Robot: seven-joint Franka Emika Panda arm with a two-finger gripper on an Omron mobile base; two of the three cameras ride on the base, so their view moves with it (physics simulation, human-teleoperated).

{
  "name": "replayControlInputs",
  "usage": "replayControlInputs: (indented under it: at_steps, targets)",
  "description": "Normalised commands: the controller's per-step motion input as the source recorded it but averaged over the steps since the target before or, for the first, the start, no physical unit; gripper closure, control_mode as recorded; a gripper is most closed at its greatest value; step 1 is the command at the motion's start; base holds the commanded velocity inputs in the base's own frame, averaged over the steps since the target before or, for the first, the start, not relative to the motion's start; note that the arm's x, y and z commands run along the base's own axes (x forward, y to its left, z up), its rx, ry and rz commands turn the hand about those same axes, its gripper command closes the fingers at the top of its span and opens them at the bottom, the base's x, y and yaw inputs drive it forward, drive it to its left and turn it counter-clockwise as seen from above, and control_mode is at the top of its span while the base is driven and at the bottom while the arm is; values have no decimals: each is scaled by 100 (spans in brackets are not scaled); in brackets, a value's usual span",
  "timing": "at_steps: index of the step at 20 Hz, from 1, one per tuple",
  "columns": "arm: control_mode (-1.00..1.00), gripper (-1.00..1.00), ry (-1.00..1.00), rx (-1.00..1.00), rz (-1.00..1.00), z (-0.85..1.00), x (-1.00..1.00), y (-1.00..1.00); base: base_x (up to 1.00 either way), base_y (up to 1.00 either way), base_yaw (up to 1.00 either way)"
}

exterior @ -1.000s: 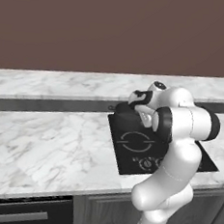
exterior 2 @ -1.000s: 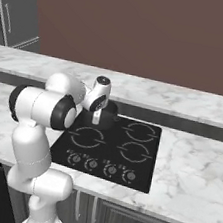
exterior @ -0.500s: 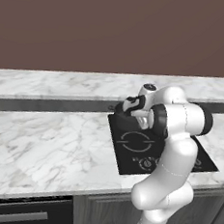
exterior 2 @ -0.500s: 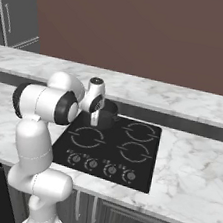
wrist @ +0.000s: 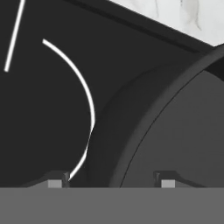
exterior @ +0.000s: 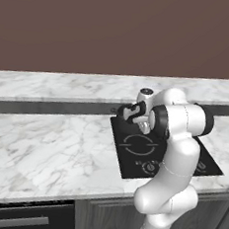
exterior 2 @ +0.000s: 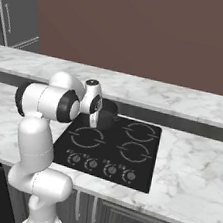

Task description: Move the pot and pan from the stove into the sink.

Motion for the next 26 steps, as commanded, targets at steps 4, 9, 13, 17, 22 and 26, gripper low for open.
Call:
replayControlInputs:
  at_steps: [4,9,13,17,22,26]
  targets:
    - [-100,100,0,0,0,0,0,0,0,0,0]
    - [-100,100,1,0,0,15,1,0,0,0,0]
    - [-100,100,10,2,0,59,4,0,0,0,0]
    - [-100,100,18,2,0,77,0,0,0,0,0]
    - [-100,100,17,2,2,74,-10,0,0,0,0]
    - [-100,100,3,0,4,59,-53,-2,0,0,0]
